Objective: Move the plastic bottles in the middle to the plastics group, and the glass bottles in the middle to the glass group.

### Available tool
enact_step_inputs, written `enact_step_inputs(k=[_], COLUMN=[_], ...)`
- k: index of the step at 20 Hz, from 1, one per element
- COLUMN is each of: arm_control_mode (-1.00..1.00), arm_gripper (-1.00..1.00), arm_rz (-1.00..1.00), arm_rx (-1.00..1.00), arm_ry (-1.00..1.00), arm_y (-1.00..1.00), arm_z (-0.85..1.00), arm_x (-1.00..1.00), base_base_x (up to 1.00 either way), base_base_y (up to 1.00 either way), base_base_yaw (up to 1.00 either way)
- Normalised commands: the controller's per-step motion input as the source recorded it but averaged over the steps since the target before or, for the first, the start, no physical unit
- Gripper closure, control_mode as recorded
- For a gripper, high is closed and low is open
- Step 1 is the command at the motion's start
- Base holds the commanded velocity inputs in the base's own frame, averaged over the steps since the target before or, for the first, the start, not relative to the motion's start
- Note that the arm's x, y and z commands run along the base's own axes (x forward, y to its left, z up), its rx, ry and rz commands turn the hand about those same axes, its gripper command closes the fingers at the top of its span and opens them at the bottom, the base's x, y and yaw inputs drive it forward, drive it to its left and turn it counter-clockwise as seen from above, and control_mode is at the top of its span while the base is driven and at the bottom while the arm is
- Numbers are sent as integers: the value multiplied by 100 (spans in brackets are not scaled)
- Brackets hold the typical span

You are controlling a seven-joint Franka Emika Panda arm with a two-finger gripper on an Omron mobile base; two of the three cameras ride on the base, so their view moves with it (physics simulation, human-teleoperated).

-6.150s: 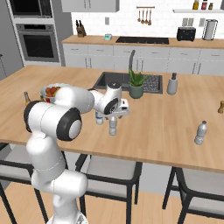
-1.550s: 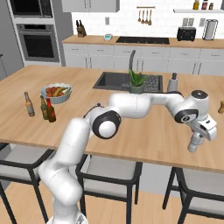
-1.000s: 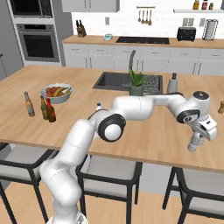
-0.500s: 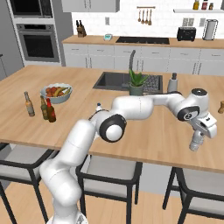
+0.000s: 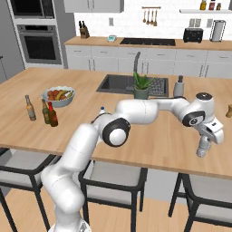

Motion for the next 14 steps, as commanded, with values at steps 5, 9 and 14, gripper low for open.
enact_step_inputs(k=[5,9,14], arm_control_mode=[-100,-100,-100], arm_gripper=[-100,-100,-100], arm_rz=[0,0,0], arm_rx=[0,-1,-1], arm_ry=[0,0,0], arm_y=[0,0,3], arm_z=[0,2,11], arm_x=[0,-1,-1], base_base_x=[0,0,0], base_base_y=[0,0,0], base_base_yaw=[0,0,0])
